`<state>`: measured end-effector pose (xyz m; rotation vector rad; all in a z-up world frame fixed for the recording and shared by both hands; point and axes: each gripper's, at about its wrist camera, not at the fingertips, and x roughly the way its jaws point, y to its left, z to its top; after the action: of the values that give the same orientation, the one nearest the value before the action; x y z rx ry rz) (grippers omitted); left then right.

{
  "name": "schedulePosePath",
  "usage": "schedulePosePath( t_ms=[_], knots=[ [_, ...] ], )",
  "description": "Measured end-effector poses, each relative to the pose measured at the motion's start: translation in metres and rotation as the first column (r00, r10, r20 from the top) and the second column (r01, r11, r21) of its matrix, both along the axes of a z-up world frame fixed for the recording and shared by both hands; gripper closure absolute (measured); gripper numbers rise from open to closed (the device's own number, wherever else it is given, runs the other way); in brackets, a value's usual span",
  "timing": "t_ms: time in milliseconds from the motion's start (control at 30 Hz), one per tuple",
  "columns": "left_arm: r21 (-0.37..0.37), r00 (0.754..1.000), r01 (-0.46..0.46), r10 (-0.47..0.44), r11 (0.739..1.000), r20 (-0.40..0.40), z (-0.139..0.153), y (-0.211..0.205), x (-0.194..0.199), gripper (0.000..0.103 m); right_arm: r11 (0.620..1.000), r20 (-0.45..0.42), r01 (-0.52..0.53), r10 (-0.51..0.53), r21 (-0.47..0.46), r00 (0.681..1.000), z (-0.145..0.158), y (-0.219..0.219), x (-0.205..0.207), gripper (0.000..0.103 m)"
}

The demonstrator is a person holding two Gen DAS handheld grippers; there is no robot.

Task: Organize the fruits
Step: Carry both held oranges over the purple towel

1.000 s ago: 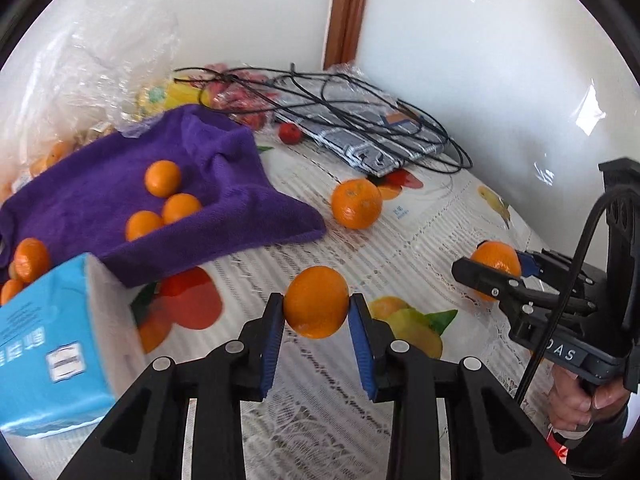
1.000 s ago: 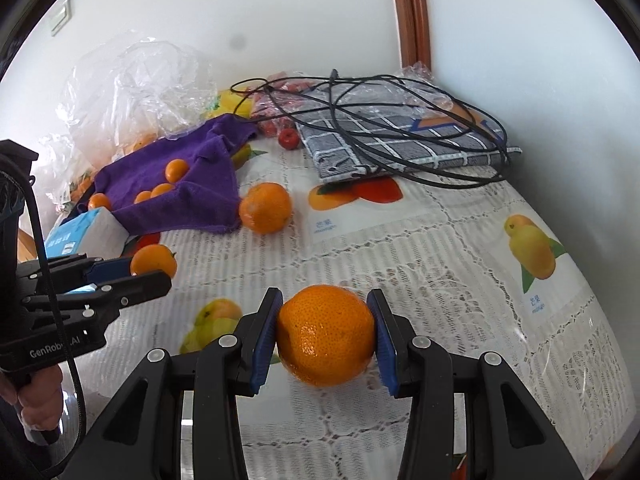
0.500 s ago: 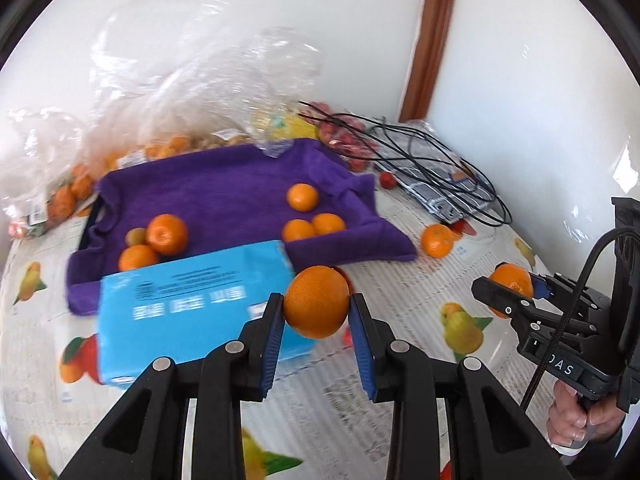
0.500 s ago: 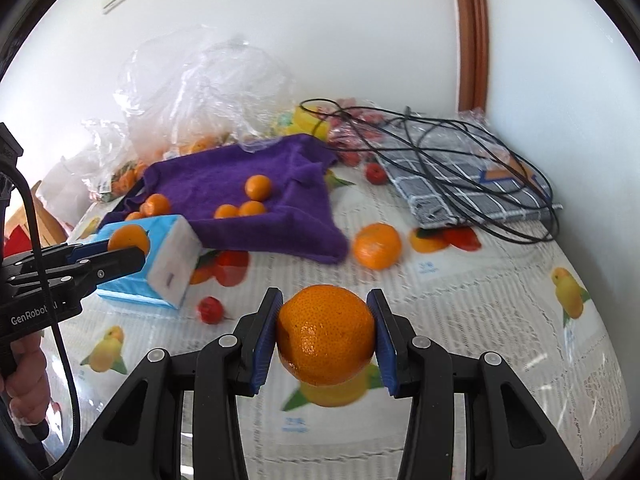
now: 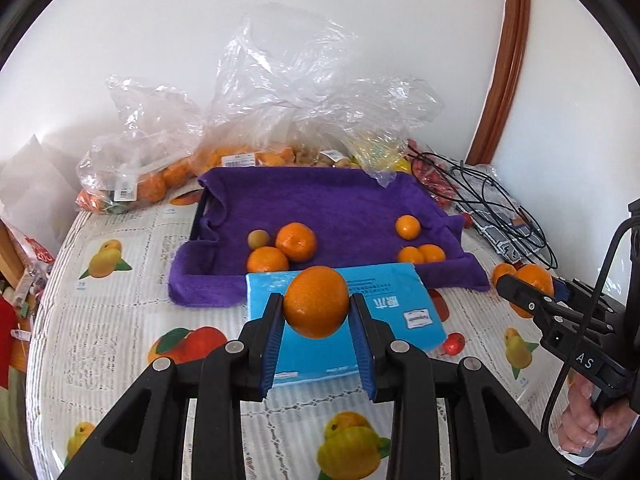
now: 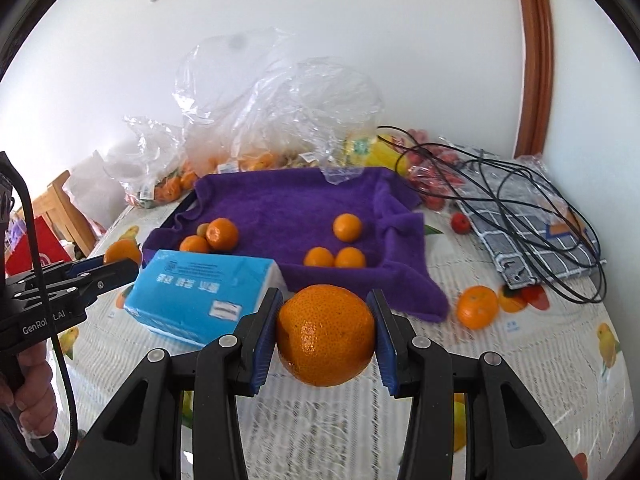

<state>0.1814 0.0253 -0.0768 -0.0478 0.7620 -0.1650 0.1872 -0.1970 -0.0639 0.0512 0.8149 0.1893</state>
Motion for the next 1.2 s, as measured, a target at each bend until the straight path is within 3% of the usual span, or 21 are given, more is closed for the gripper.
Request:
schedulePosePath(
  t_ms=[467,600,767,900,1200],
  knots=[
    [-0.012,0.995,-0.090,0.091,0.996,0.037,0.008,0.031,0.018,0.072,0.999,0.058,-0.028,0.030,-0.019,0.998,0.016,0.030,0.033,0.060],
    [-0.037,0.996,-0.085,0.085,0.996,0.022,0.007,0.032,0.024,0.072,0.999,0.043,-0.037,0.038,-0.012,0.998,0.014,0.030,0.041,0.060],
    [-0.014,0.998,-0.060,0.060,0.998,0.014,0.007,0.030,0.026,0.072,0.997,0.029,-0.056,0.058,-0.044,0.998,0.023,0.030,0.040,0.060],
    [-0.012,0.998,-0.061,0.061,0.998,0.022,0.006,0.031,0.032,0.072,0.997,0.067,-0.045,0.049,-0.061,0.997,0.030,0.029,0.037,0.060],
    [-0.037,0.995,-0.102,0.102,0.994,0.003,-0.001,0.043,0.053,0.072,0.999,0.038,-0.022,0.023,-0.033,0.999,0.008,0.024,0.068,0.060]
  ],
)
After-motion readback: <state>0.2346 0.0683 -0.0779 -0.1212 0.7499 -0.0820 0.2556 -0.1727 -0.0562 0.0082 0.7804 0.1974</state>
